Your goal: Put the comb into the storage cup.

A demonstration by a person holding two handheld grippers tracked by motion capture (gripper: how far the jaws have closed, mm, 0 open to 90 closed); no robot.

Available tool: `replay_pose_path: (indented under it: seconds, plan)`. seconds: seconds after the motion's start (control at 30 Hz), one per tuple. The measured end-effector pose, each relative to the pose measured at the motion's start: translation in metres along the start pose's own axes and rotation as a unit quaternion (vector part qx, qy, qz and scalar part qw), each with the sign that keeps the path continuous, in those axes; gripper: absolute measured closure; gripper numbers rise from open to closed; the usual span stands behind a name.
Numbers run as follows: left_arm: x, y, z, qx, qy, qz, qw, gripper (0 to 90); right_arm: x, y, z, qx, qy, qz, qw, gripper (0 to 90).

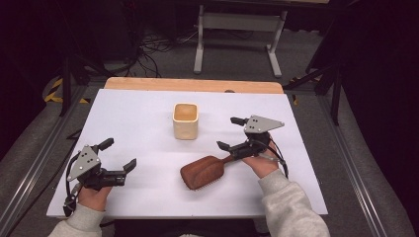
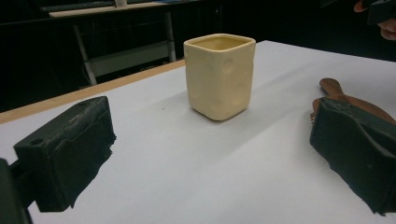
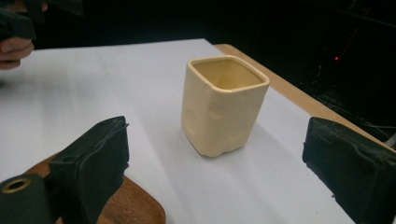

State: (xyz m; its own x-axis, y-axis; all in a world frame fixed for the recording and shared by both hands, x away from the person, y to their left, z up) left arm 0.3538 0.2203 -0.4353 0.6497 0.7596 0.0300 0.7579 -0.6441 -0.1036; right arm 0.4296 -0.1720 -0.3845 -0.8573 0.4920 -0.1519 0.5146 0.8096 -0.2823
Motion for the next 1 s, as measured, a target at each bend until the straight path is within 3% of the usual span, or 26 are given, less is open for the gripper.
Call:
replay_pose_path:
  seconds: [0.1, 0.2, 0.3, 0.37, 0.4, 0.5, 0.53, 0.57, 0.6, 0.63, 0.67, 0.7, 0.73, 0.83, 0.87, 0.93, 0.97, 1.0]
  plan:
    - [0.0, 0.0, 0.0, 0.001, 0.001, 0.001, 1.0, 0.7, -0.002, 0.002, -0.001, 0.014, -0.008, -0.003, 0.9999, 9.1]
    - [0.0, 0.001, 0.0, 0.002, 0.001, 0.002, 1.0, 0.7, -0.007, 0.004, 0.0, 0.028, 0.0, -0.011, 0.9996, 10.6]
    - [-0.001, 0.001, 0.0, 0.002, 0.0, 0.002, 1.0, 0.7, -0.01, 0.006, 0.001, 0.046, -0.005, -0.02, 0.9987, 16.3]
    - [-0.001, 0.001, 0.001, 0.002, 0.001, 0.002, 1.0, 0.7, -0.011, 0.008, 0.001, 0.06, -0.006, -0.03, 0.9977, 24.3]
    - [-0.001, 0.001, 0.001, 0.002, 0.001, 0.002, 1.0, 0.7, -0.012, 0.009, 0.002, 0.079, -0.011, -0.042, 0.9959, 38.5]
    - [0.0, 0.001, 0.001, 0.003, 0.001, 0.002, 1.0, 0.7, -0.013, 0.011, 0.005, 0.108, -0.032, -0.049, 0.9924, 64.9]
    - [0.0, 0.001, 0.001, 0.003, 0.001, 0.002, 1.0, 0.7, -0.013, 0.011, 0.005, 0.108, -0.032, -0.049, 0.9924, 64.9]
    - [0.0, 0.001, 0.001, 0.003, 0.001, 0.002, 1.0, 0.7, -0.014, 0.015, 0.009, 0.134, -0.038, -0.053, 0.9888, 78.8]
    - [0.0, 0.001, 0.001, 0.003, 0.001, 0.002, 1.0, 0.8, -0.014, 0.017, 0.012, 0.149, -0.039, -0.055, 0.9865, 86.0]
    - [0.0, 0.001, 0.001, 0.004, 0.0, 0.002, 1.0, 0.8, -0.014, 0.017, 0.012, 0.149, -0.039, -0.055, 0.9865, 86.0]
    - [0.0, 0.001, 0.001, 0.004, 0.0, 0.003, 1.0, 0.8, -0.015, 0.019, 0.014, 0.161, -0.047, -0.055, 0.9844, 89.8]
    - [0.0, 0.001, 0.001, 0.004, 0.001, 0.003, 1.0, 0.7, -0.016, 0.022, 0.018, 0.185, -0.053, -0.057, 0.9796, 90.0]
    - [0.0, 0.001, 0.001, 0.004, 0.001, 0.003, 1.0, 0.8, -0.016, 0.022, 0.018, 0.185, -0.053, -0.057, 0.9796, 90.0]
    - [0.0, 0.001, 0.001, 0.004, 0.002, 0.004, 1.0, 0.8, -0.019, 0.03, 0.023, 0.222, -0.069, -0.057, 0.9709, 90.0]
    - [0.0, 0.001, 0.001, 0.004, 0.002, 0.004, 1.0, 0.8, -0.019, 0.03, 0.023, 0.222, -0.069, -0.057, 0.9709, 90.0]
    - [0.0, 0.002, 0.001, 0.004, 0.002, 0.004, 1.0, 0.8, -0.02, 0.034, 0.027, 0.239, -0.071, -0.061, 0.9666, 90.0]
    - [0.0, 0.001, 0.001, 0.005, 0.002, 0.004, 1.0, 0.8, -0.021, 0.036, 0.03, 0.249, -0.072, -0.062, 0.9638, 90.0]
    - [0.0, 0.001, 0.001, 0.004, 0.002, 0.004, 1.0, 0.8, -0.022, 0.039, 0.035, 0.267, -0.072, -0.069, 0.9587, 90.0]
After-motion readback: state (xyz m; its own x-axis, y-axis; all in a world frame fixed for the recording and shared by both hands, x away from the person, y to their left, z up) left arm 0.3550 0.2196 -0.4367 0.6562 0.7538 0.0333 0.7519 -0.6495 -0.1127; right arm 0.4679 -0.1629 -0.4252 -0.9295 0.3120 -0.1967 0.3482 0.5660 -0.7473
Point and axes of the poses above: each handheld gripper's, and its own axes: y roughly forward along the jaws, z roughly out of its underside, x roughly to its left, the point moved 4 cm from there along y, roughly forward along the jaws, and after that the axes turned 6 degrees about -x, right-handed, at the moved point
